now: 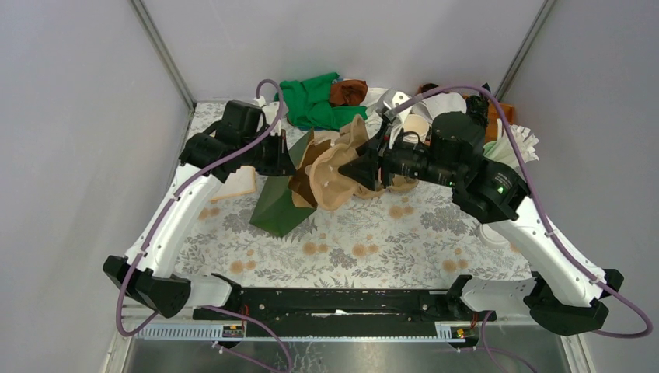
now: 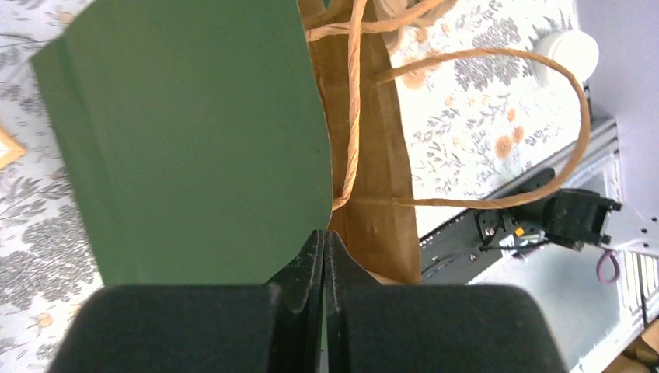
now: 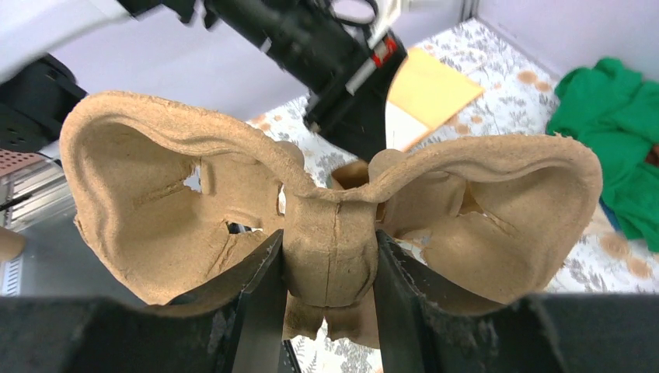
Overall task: Pack the takeout coffee
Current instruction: Place the cup tray in the takeout bag.
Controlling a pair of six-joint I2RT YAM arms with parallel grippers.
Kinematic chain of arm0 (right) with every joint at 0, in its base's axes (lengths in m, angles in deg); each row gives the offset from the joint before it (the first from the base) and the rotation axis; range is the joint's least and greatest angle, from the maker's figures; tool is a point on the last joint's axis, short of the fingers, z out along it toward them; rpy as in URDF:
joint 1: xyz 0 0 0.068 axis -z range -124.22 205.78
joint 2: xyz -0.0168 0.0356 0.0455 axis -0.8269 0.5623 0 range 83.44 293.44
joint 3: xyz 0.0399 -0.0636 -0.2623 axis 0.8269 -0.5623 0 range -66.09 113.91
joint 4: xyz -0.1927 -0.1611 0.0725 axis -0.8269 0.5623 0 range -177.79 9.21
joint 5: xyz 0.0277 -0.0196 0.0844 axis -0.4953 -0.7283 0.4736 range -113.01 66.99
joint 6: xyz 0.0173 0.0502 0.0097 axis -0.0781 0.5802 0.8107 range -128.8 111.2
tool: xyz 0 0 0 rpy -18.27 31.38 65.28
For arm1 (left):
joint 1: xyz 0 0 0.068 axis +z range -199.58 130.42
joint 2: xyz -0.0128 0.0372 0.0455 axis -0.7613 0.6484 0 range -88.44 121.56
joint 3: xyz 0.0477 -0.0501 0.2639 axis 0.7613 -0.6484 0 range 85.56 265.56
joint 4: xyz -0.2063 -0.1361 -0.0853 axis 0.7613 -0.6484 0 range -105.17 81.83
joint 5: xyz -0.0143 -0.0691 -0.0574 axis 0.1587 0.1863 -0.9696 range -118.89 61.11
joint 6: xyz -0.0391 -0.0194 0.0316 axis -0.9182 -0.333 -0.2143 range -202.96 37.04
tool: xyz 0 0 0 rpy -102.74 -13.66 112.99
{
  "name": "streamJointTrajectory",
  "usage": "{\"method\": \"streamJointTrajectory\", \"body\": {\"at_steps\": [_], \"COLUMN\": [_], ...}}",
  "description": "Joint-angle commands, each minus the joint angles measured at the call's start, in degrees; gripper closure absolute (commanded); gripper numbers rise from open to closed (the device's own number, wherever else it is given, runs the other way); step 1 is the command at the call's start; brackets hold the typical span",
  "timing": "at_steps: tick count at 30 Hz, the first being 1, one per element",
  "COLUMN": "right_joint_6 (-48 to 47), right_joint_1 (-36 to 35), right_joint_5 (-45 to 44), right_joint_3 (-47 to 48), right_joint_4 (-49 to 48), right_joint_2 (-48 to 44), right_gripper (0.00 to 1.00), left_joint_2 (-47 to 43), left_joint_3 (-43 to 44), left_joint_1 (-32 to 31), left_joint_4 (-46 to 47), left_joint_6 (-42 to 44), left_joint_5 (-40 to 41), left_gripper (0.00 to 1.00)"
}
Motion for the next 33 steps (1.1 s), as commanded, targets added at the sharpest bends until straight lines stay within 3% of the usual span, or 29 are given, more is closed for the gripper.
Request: {"method": "streamJointTrajectory", "body": {"at_steps": [1,14,25,33], "right_joint_6": [-1.8,-0.4,7.3,9.9], "right_joint_1": [0.2,0.3,0.2,0.3], "right_joint_5": [3.6,12.0,23.1,27.2], "right_joint_3": [7.0,17.9,17.3,13.4], "right_joint_4": [1.3,5.7,3.0,2.3], "right_joint_2": [1.4,9.2,16.7,18.5], "right_gripper": [0.59,0.6,0.61,0.62], "left_joint_2": [-2.5,-7.2,-9.9,-12.8], "left_joint_3": [-1.5,-1.3,-15.9,-18.9], "left_joint_1": [-1.3,-2.2,-2.2,-2.2], "left_joint_4": [5.5,8.0,17.7,18.6], "left_joint_6": [0.8,0.2,-0.1,-0.2], "left_joint_5": [-7.2,-9.2,-16.0,-13.9], "left_gripper": [1.0,1.0,1.0,1.0]}}
